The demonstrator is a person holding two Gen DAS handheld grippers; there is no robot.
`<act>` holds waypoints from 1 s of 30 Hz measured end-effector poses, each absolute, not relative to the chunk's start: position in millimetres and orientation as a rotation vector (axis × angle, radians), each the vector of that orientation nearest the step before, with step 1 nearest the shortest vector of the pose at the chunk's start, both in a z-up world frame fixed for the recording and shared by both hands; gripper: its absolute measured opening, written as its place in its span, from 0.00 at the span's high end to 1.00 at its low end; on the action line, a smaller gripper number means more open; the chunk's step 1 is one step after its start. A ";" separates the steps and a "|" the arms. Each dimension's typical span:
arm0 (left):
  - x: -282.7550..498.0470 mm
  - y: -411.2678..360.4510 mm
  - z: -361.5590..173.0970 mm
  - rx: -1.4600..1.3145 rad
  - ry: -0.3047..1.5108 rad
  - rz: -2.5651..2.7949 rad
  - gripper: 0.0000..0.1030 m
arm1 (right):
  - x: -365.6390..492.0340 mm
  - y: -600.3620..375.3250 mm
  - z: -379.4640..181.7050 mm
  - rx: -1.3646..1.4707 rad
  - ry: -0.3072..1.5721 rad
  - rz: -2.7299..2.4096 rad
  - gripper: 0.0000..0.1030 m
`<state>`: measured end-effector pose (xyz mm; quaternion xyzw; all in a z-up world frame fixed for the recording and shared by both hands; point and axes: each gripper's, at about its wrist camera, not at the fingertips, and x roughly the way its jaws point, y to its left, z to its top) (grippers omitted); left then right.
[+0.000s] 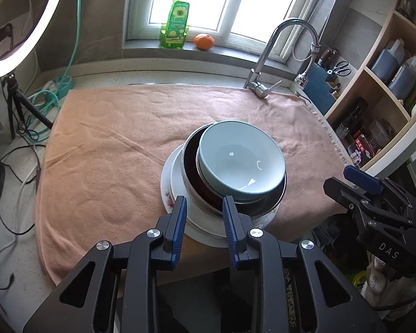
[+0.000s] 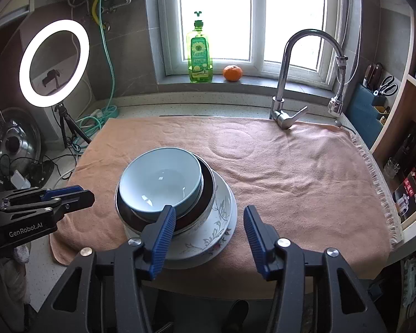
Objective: Organize plates and bowls
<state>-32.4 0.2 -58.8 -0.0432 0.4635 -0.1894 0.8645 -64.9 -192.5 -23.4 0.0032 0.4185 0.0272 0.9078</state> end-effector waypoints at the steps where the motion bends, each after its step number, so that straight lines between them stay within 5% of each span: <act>1: -34.5 0.3 -58.7 -0.092 0.969 -0.394 0.65 | -67.0 -191.3 -23.3 0.007 0.860 0.051 0.44; 5: -40.0 3.4 -56.9 -0.100 0.956 -0.379 0.56 | -72.0 -189.7 -23.6 0.009 0.854 0.040 0.34; 12: -42.1 3.5 -55.9 -0.090 0.954 -0.376 0.51 | -72.6 -194.6 -23.6 0.036 0.854 0.019 0.33; 30: -41.7 -2.1 -59.6 -0.079 0.983 -0.367 0.51 | -72.5 -203.3 -25.4 0.064 0.857 -0.014 0.32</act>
